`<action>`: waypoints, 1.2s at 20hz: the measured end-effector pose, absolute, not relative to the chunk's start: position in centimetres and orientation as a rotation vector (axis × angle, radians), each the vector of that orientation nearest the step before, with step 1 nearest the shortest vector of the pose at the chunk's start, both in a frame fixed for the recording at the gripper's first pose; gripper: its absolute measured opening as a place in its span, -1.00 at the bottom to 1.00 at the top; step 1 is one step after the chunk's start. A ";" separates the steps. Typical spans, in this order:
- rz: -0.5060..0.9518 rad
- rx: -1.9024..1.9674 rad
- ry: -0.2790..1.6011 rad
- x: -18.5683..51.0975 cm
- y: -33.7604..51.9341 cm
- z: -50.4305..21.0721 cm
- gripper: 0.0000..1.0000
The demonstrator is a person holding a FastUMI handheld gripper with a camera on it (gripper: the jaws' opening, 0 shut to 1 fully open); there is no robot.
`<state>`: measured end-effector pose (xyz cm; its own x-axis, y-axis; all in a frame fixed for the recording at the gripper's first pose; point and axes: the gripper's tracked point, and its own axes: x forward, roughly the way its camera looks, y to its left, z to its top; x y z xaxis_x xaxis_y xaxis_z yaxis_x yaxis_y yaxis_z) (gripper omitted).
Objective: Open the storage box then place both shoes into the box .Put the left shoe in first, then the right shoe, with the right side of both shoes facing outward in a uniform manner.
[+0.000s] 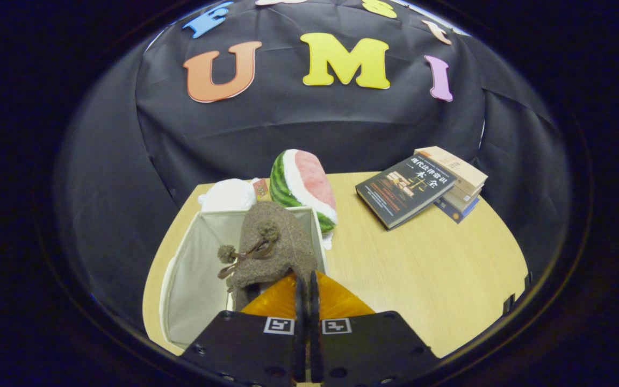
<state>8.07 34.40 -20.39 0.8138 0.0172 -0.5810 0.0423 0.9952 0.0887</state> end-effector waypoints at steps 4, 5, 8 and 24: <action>0.023 0.089 0.572 8.2 34.8 -19.0 -0.74; 0.034 0.083 0.555 8.1 35.0 -18.3 -0.73; 0.060 0.070 0.495 7.7 34.5 -16.3 -0.22; -0.028 0.103 0.212 -0.3 17.8 -3.6 0.81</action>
